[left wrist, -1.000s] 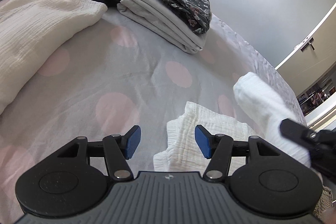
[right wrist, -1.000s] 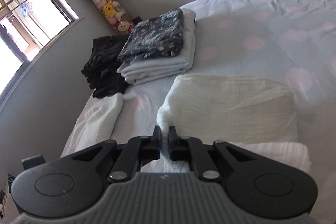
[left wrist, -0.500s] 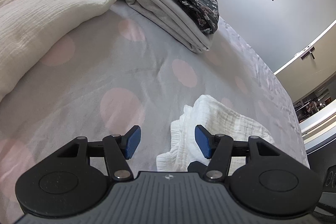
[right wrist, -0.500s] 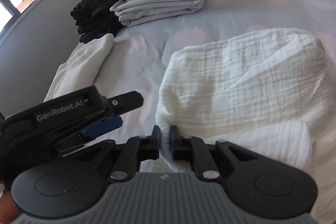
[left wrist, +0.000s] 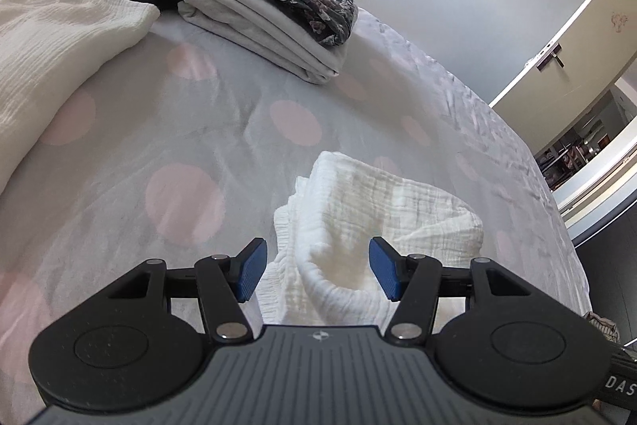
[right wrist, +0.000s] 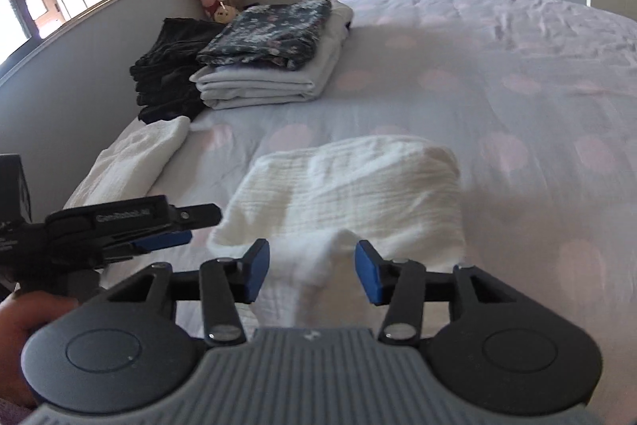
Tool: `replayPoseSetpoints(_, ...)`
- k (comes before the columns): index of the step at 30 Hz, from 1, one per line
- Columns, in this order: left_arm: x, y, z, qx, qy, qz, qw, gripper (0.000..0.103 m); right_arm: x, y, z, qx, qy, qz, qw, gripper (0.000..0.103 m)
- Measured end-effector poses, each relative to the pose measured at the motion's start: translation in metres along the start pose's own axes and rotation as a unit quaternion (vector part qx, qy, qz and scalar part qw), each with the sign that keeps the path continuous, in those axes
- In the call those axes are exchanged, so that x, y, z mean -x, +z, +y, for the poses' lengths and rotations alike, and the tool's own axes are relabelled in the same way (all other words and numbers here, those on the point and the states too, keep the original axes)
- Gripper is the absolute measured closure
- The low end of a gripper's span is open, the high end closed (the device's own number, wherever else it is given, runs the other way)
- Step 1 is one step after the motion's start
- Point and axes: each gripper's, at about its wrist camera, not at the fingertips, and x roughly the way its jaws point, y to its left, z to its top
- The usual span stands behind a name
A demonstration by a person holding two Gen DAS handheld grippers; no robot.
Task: Fold clothes
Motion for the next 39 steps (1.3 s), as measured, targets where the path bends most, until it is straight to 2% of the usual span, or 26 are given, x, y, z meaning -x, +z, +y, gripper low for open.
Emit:
replayPoseSetpoints(2,-0.001,-0.002,-0.002,-0.005,0.003,0.003,1.0000,0.036,-0.003,-0.007,-0.014,-0.022,0.007,0.008,1.000,0.051)
replayPoseSetpoints(4,-0.001,-0.004,-0.005,-0.009,0.006,0.006,0.9999,0.036,-0.006,-0.015,-0.019,-0.029,0.020,0.018,0.999,0.064)
replayPoseSetpoints(6,-0.002,-0.005,-0.004,-0.010,0.009,0.008,0.9999,0.036,-0.007,-0.025,-0.009,-0.016,0.043,0.029,0.999,0.072)
replayPoseSetpoints(10,-0.004,-0.006,-0.004,-0.014,0.010,0.014,0.9998,0.036,-0.006,-0.039,0.019,0.024,0.079,0.047,0.996,0.072)
replayPoseSetpoints(18,-0.004,-0.012,-0.014,-0.050,0.014,0.026,0.9983,0.036,0.006,-0.063,0.038,0.044,0.101,0.098,0.989,0.066)
replayPoseSetpoints(22,-0.009,-0.018,-0.021,-0.080,0.032,0.045,0.9953,0.037,0.027,-0.057,0.030,0.049,0.088,0.076,0.992,0.065)
replayPoseSetpoints(23,-0.011,-0.020,-0.023,-0.087,0.039,0.051,0.9941,0.040,0.033,-0.056,0.028,0.051,0.085,0.070,0.993,0.065)
replayPoseSetpoints(25,-0.013,-0.021,-0.025,-0.096,0.050,0.047,0.9930,0.042,0.040,-0.050,0.021,0.050,0.071,0.054,0.995,0.065)
replayPoseSetpoints(31,-0.010,0.000,-0.030,-0.083,0.049,-0.001,0.9953,0.041,0.021,-0.015,-0.034,0.000,0.000,0.019,1.000,0.065)
replayPoseSetpoints(35,-0.023,0.019,-0.032,-0.062,0.031,-0.005,0.9976,0.038,0.006,0.010,-0.074,-0.050,-0.007,0.005,0.999,0.061)
replayPoseSetpoints(38,-0.043,0.024,-0.029,-0.054,0.032,-0.001,0.9980,0.039,-0.006,0.028,-0.104,-0.085,-0.008,-0.004,0.996,0.061)
replayPoseSetpoints(39,-0.050,0.024,-0.027,-0.051,0.032,0.002,0.9982,0.042,-0.011,0.034,-0.113,-0.094,-0.009,-0.007,0.995,0.061)
